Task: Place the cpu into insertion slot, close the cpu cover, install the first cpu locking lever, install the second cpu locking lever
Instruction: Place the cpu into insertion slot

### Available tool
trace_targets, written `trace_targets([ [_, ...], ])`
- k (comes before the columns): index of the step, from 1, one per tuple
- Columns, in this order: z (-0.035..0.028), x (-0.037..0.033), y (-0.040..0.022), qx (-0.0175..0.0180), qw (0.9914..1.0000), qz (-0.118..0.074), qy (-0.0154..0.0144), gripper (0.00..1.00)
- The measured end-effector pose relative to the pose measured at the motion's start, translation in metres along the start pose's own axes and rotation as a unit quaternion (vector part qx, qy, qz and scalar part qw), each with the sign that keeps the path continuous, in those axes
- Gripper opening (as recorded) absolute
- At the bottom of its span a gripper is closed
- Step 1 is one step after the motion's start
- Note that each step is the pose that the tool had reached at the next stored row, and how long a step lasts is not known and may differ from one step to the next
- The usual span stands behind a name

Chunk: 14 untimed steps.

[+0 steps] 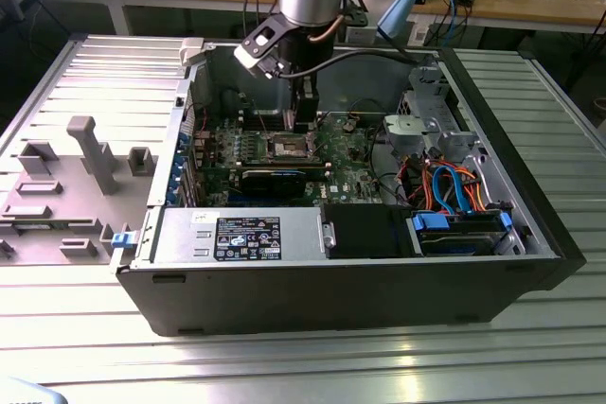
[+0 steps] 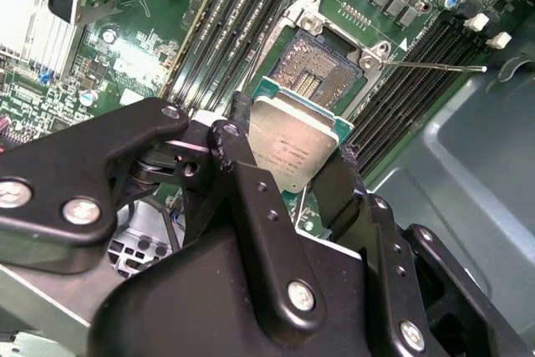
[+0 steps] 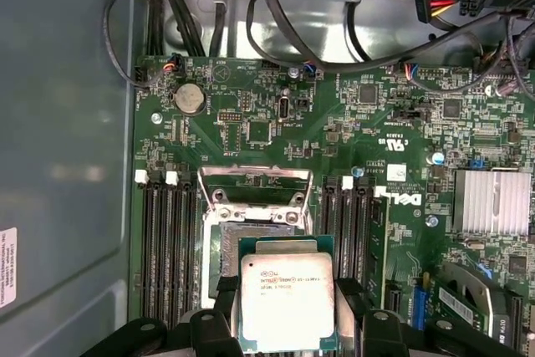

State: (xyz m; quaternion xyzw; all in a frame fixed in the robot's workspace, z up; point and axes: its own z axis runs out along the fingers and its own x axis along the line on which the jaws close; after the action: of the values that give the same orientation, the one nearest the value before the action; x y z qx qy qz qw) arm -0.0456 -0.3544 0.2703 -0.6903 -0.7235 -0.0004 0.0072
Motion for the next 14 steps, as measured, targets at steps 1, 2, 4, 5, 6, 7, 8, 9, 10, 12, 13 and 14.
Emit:
trace_targets([
  [1, 0.0007, 0.0006, -0.0001, 0.0, 1.0, 0.001, -0.0001, 0.55],
  [2, 0.0019, 0.0017, -0.0002, -0.0001, 1.0, 0.002, -0.0003, 0.55],
  [4, 0.0045, 0.004, -0.0005, 0.0, 0.99999, 0.003, -0.0024, 0.55],
  [5, 0.0057, 0.005, -0.0007, 0.0001, 0.99999, 0.003, -0.0037, 0.55],
  [6, 0.0067, 0.0056, -0.001, 0.0001, 0.99999, 0.003, -0.0042, 0.55],
  [7, 0.0075, 0.0059, -0.0013, 0.0001, 0.99999, 0.003, -0.0042, 0.55],
  [8, 0.0086, 0.0063, -0.0015, 0.0002, 0.99999, 0.003, -0.0043, 0.55],
  [9, 0.01, 0.0066, -0.0019, 0.0001, 0.99999, 0.003, -0.0043, 0.55],
  [10, 0.0109, 0.0067, -0.002, 0.0001, 0.99998, 0.003, -0.0043, 0.55],
  [12, 0.0133, 0.007, -0.002, 0.0001, 0.99998, 0.004, -0.0043, 0.55],
  [13, 0.0141, 0.007, -0.0021, 0.0001, 0.99998, 0.004, -0.0042, 0.55],
  [14, 0.015, 0.007, -0.0022, 0.0001, 0.99998, 0.004, -0.0043, 0.55],
])
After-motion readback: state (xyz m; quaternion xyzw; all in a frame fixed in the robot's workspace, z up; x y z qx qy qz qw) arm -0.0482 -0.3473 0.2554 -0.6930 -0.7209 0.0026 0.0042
